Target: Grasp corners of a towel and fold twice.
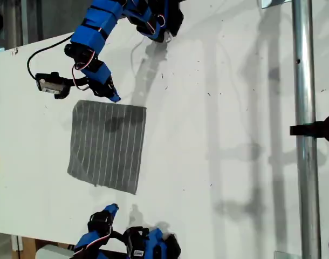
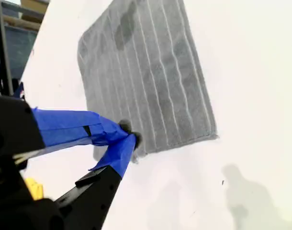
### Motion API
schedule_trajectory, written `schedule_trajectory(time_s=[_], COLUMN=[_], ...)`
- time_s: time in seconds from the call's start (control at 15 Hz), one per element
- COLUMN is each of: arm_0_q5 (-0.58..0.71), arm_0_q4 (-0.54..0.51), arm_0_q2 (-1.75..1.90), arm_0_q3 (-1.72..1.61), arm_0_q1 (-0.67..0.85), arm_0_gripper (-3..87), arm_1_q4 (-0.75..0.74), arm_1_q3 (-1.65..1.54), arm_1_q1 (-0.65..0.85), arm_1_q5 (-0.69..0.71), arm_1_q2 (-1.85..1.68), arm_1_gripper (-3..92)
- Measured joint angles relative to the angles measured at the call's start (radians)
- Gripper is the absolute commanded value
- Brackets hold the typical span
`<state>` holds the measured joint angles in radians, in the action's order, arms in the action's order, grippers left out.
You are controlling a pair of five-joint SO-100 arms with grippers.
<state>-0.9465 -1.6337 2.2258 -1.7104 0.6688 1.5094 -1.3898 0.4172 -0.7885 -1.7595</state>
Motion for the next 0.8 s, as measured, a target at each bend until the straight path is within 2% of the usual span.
schedule_trajectory(time_s=[0.13, 0.2, 0.33, 0.8], arm_0_q5=[0.017, 0.02, 0.023, 0.026], arm_0_q4=[0.0, 0.0, 0.0, -0.003], arm_0_q2=[-0.046, -0.055, -0.069, -0.077], arm_0_q3=[0.031, 0.032, 0.032, 0.032], arm_0_q1=[0.043, 0.049, 0.054, 0.055], arm_0_gripper=[-2.8, -2.8, -2.8, -2.8], arm_1_q4=[0.035, 0.064, 0.126, 0.143], arm_1_q3=[0.13, 0.207, 0.334, 0.371], arm_1_q1=[0.005, 0.005, 0.006, 0.066], arm_1_q5=[0.091, 0.124, 0.193, 0.411], arm_1_q2=[0.12, 0.179, 0.284, 0.38], arm_1_gripper=[11.0, 23.8, 41.4, 44.6])
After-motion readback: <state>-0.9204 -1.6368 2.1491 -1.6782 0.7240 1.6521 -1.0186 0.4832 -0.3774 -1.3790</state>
